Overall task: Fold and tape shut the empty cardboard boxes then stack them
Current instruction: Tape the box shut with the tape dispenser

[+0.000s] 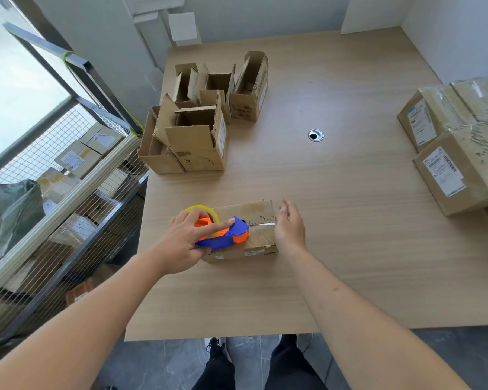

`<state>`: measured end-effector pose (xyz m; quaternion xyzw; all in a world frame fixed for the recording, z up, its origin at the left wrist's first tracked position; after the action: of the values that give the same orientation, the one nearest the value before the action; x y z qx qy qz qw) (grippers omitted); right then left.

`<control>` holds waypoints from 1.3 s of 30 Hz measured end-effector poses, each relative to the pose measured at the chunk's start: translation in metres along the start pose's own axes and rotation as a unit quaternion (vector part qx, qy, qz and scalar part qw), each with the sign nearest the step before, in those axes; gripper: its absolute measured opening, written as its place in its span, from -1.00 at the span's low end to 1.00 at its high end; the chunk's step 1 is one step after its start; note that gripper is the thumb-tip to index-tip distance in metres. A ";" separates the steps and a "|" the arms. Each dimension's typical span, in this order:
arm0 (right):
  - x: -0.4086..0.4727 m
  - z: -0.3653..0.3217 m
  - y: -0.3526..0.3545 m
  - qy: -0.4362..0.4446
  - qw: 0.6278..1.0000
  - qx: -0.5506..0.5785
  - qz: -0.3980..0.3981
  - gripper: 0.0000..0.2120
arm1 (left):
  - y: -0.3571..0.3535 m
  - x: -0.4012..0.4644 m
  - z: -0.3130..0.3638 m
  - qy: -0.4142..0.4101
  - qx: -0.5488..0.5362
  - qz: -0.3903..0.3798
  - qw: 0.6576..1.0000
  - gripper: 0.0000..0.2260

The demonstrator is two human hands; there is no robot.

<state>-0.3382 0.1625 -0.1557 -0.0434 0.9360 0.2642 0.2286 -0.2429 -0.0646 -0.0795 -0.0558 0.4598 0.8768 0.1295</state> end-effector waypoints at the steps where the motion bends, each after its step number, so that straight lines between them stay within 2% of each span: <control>1: -0.004 -0.010 -0.003 0.060 0.998 -0.019 0.012 -0.59 | 0.001 0.000 0.001 -0.003 0.006 0.003 1.000 -0.25; 3: -0.014 -0.025 -0.020 0.176 0.980 -0.093 -0.019 -0.60 | 0.003 -0.001 0.004 -0.012 0.012 0.012 1.000 -0.33; 5: -0.019 -0.023 -0.032 0.221 0.958 -0.180 -0.031 -0.60 | 0.004 0.000 0.008 -0.026 0.017 0.014 0.999 -0.45; 10: -0.019 -0.023 -0.031 0.209 0.940 -0.267 0.030 -0.58 | 0.009 0.007 0.011 -0.031 0.027 -0.015 0.999 -0.53; 14: -0.021 -0.023 -0.031 0.205 0.936 -0.286 0.024 -0.54 | 0.022 0.020 0.012 -0.023 0.001 -0.072 0.997 -0.54; 19: -0.017 -0.022 -0.033 0.199 0.928 -0.314 0.011 -0.52 | 0.040 0.023 0.000 0.044 -0.036 -0.123 0.991 -0.59; 24: -0.015 -0.021 -0.033 0.185 0.928 -0.324 0.011 -0.54 | 0.056 -0.015 -0.045 0.128 -0.159 -0.169 0.964 -0.63; 32: -0.020 -0.027 -0.030 0.177 0.927 -0.331 0.007 -0.61 | 0.053 -0.038 -0.094 0.173 -0.302 -0.160 0.924 -0.59; 39: -0.019 -0.027 -0.029 0.176 0.923 -0.342 0.013 -0.62 | 0.043 -0.046 -0.130 0.208 -0.357 -0.161 0.896 -0.58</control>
<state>-0.3264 0.1235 -0.1407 -0.1527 0.8146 0.5588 0.0283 -0.2133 -0.2026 -0.1101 -0.3531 0.1172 0.9173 0.1416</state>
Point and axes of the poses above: each hand's wrist, its own x-axis towards the middle knuckle, its own y-axis out of the back of the hand, z = x × y, the point moved 10 cm from there along x, towards the middle knuckle, and after that the axes turned 14 degrees about -x, right-handed, at the moved point
